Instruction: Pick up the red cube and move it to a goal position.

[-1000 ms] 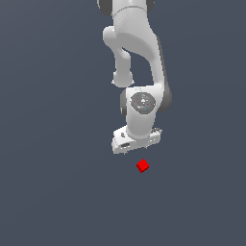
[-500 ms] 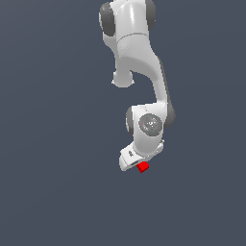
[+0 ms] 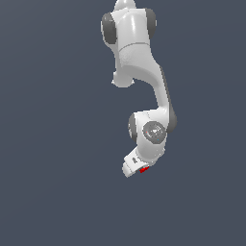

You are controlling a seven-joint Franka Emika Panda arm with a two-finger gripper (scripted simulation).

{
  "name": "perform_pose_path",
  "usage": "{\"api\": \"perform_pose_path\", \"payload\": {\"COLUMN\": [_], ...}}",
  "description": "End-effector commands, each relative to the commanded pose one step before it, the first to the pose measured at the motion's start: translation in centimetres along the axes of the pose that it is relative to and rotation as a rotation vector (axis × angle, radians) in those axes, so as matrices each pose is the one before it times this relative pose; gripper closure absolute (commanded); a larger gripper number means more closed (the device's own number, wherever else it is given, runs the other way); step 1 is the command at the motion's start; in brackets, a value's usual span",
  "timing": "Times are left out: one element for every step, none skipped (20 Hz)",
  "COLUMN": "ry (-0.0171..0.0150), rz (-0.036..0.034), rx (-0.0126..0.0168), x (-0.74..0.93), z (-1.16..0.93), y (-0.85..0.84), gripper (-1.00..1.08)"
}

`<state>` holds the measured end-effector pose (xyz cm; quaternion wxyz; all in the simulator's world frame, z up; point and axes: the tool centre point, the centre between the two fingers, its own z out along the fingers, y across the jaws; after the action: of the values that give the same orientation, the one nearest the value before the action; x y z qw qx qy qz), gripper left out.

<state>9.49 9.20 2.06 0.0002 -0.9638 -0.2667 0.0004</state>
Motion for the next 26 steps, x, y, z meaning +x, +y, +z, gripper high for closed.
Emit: {"api": "perform_pose_path", "payload": {"ry": [0.00069,0.00000,0.00000,0.00000,0.00000,0.00000,0.00000,0.00000,0.00000,0.00000,0.00000,0.00000,0.00000,0.00000,0.00000,0.00000,0.00000,0.00000,0.00000,0.00000,0.00000,-0.00056,0.00000,0.00000,0.00000,0.00000], "rz": [-0.00405,0.00000,0.00000,0.00000,0.00000,0.00000,0.00000,0.00000,0.00000,0.00000,0.00000,0.00000,0.00000,0.00000,0.00000,0.00000,0.00000,0.00000,0.00000,0.00000,0.00000,-0.00067,0.00000,0.00000,0.00000,0.00000], "rx": [-0.00060,0.00000,0.00000,0.00000,0.00000,0.00000,0.00000,0.00000,0.00000,0.00000,0.00000,0.00000,0.00000,0.00000,0.00000,0.00000,0.00000,0.00000,0.00000,0.00000,0.00000,-0.00044,0.00000,0.00000,0.00000,0.00000], "x": [0.118,0.000,0.000,0.000,0.000,0.000,0.000,0.000,0.000,0.000,0.000,-0.012,-0.003,-0.008,-0.013,-0.019,-0.024,-0.030,-0.035,-0.041,-0.047,-0.031,-0.059,-0.065,-0.071,-0.076], "z": [0.070,0.000,0.000,0.000,0.000,0.000,0.000,0.000,0.000,0.000,0.000,-0.022,-0.030,-0.090,-0.151,-0.212,-0.275,-0.338,-0.404,-0.471,-0.540,-0.587,-0.686,-0.764,-0.844,-0.919], "y": [0.037,0.000,0.000,0.000,0.000,0.000,0.000,0.000,0.000,0.000,0.000,0.003,0.002,0.007,0.011,0.016,0.020,0.025,0.030,0.035,0.040,-0.001,0.051,0.057,0.063,0.068], "gripper": [-0.92,1.08,1.08,1.08,1.08,1.08,1.08,1.08,1.08,1.08,1.08,1.08,1.08,1.08,1.08,1.08,1.08,1.08,1.08,1.08,1.08,1.08,1.08,1.08,1.08,1.08]}}
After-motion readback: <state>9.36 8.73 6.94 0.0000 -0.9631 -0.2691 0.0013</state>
